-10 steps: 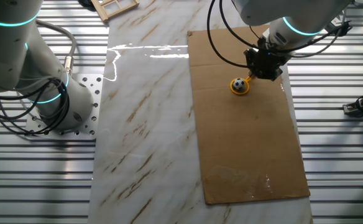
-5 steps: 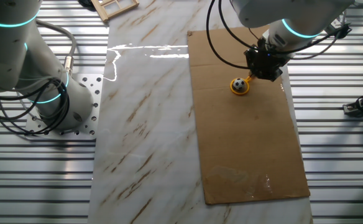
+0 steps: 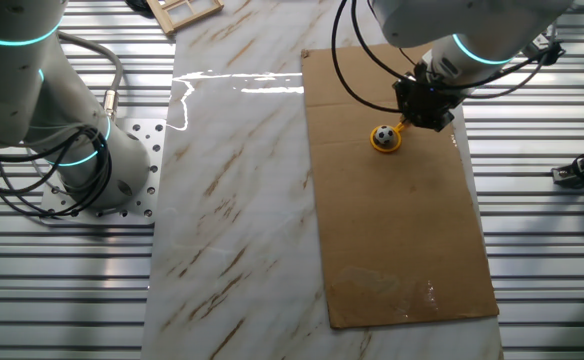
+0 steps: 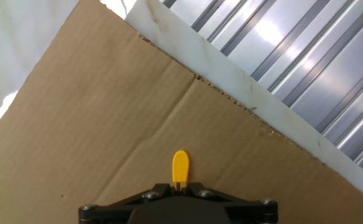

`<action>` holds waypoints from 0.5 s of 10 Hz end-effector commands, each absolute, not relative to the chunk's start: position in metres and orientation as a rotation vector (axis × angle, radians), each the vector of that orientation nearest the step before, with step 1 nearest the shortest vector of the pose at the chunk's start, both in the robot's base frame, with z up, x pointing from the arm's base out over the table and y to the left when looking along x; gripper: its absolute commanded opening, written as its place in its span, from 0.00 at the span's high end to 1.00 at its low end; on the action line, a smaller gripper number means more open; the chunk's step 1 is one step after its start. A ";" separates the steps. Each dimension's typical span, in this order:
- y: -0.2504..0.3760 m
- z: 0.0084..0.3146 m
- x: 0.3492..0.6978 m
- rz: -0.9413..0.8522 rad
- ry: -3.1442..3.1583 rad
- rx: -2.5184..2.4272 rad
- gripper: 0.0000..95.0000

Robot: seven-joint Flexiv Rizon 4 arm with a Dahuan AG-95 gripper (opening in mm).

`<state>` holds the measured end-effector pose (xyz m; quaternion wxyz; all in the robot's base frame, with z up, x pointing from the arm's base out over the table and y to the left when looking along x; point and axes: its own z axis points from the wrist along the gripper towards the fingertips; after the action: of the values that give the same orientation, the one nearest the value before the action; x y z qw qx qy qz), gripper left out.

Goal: Attach the bubble ring to the ball

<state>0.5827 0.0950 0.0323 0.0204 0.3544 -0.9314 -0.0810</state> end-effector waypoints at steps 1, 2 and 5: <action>0.095 0.033 0.582 -0.239 -2.908 1.036 1.00; 0.095 0.033 0.582 -0.235 -2.919 0.993 1.00; 0.095 0.033 0.582 -0.229 -2.935 0.929 1.00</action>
<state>0.5821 0.0951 0.0327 0.0272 0.3007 -0.9505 -0.0737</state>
